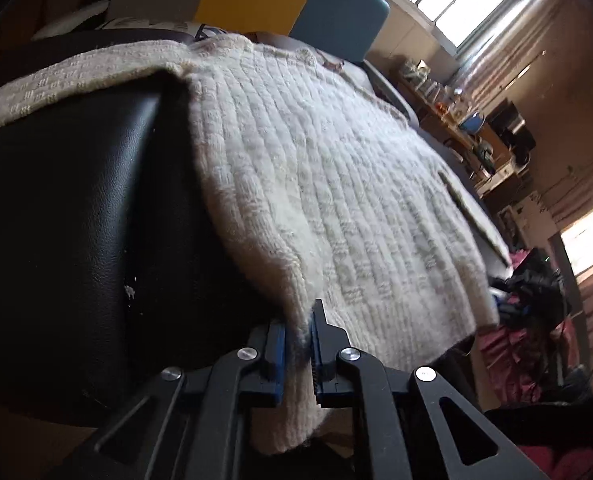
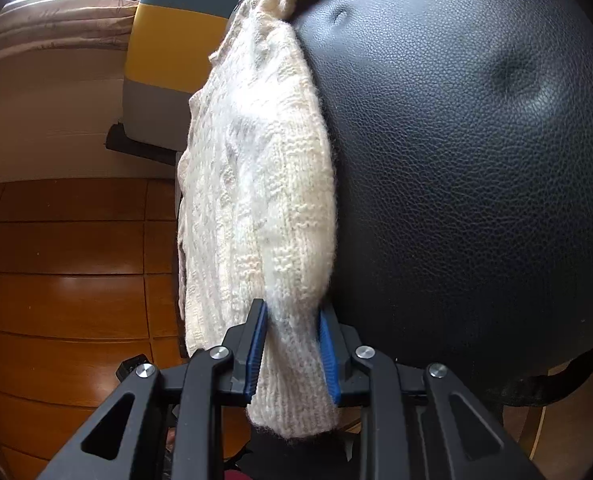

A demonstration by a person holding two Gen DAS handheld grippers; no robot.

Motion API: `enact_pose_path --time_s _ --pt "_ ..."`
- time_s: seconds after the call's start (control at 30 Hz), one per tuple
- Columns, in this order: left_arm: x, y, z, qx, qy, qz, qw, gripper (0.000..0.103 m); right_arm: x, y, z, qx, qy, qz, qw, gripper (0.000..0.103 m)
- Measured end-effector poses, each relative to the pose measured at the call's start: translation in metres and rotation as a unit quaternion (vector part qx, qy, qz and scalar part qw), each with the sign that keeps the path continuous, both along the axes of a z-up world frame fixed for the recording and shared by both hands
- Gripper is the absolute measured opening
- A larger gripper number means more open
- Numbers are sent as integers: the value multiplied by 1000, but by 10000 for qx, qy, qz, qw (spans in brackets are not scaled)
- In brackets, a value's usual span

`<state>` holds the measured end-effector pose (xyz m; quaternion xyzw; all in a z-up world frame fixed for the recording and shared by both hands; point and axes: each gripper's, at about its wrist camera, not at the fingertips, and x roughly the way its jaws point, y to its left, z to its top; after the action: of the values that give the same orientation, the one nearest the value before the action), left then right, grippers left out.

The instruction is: Fold clothes

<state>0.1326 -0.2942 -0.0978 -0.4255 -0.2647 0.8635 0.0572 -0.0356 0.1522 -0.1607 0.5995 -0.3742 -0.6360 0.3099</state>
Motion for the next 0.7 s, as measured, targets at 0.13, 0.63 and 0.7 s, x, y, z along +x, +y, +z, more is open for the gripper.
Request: enact_pose_path --time_s 0.13,0.63,0.7 --pt "7 -25 21 87 264 346 9990 10 4 6 15 -81 260 51 9996 28" --pt "3 -32 10 -1444 -793 872 9825 22 -36 2 -3 142 437 -359 9983 30" --pt "3 -30 18 -1317 -615 828 9859 23 -45 -9 -6 16 342 -175 9993 30"
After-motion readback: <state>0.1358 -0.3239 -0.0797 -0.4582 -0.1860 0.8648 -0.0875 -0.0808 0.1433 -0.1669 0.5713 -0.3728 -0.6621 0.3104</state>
